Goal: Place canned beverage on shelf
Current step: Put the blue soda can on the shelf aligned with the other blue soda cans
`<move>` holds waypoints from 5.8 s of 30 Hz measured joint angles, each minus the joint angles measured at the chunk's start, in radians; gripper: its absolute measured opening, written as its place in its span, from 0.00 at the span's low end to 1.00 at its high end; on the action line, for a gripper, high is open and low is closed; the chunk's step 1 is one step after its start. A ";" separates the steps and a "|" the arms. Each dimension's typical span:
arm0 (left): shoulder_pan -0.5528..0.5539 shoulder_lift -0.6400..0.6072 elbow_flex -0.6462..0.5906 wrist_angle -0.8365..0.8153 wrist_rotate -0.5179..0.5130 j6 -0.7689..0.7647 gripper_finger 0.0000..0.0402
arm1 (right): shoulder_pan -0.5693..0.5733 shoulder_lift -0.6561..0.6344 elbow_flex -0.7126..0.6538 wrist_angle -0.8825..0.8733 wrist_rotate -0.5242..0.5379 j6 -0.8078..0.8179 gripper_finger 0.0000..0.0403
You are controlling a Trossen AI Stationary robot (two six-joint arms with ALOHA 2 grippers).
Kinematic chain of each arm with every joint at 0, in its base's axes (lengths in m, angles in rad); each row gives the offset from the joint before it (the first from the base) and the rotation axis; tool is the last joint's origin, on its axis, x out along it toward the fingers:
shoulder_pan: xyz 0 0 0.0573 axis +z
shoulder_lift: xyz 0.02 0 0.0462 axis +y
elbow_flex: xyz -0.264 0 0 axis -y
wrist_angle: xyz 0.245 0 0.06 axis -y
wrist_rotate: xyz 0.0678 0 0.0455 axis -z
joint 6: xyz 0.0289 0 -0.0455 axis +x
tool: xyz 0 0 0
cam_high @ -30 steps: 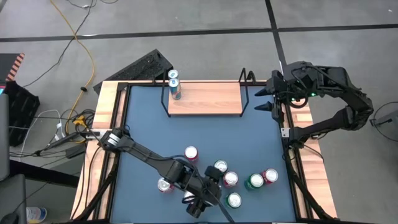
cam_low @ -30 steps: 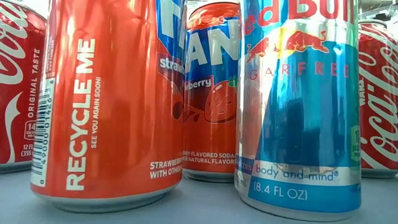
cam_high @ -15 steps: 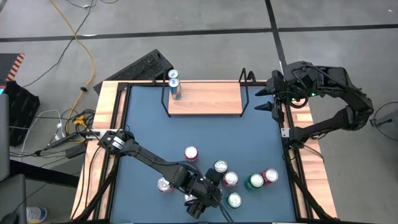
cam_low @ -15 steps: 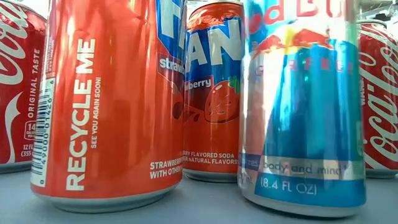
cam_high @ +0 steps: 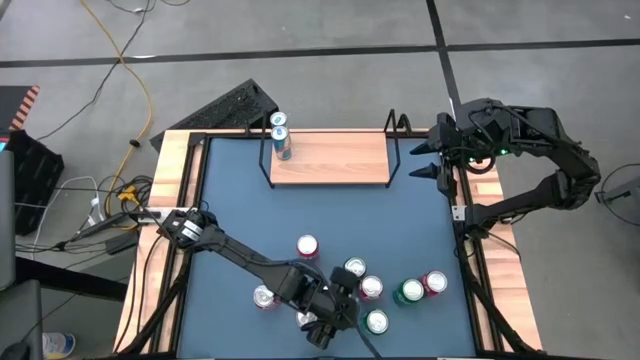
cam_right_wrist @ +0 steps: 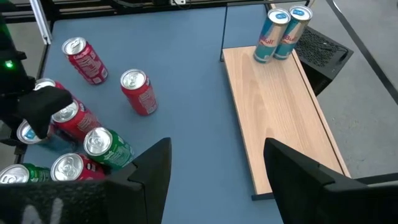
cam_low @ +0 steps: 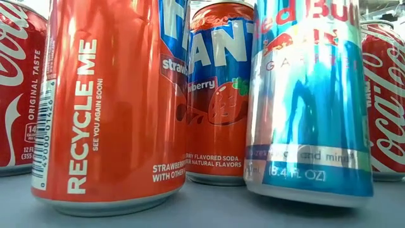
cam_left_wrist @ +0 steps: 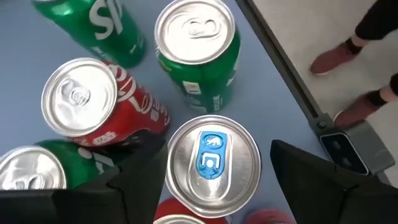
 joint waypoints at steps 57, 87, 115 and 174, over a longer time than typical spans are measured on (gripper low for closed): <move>-0.040 -0.003 0.034 0.007 -0.077 -0.208 0.77 | 0.000 0.001 0.000 0.000 -0.002 -0.001 0.59; -0.036 0.018 0.015 0.050 -0.097 -0.250 0.76 | 0.000 0.001 0.000 -0.001 -0.002 -0.002 0.59; -0.029 0.063 0.017 0.021 -0.058 -0.227 0.76 | -0.001 0.001 0.000 -0.002 -0.002 -0.001 0.59; -0.004 -0.095 0.268 -0.312 -0.235 -0.374 0.54 | -0.002 0.023 -0.001 0.002 0.005 -0.005 0.59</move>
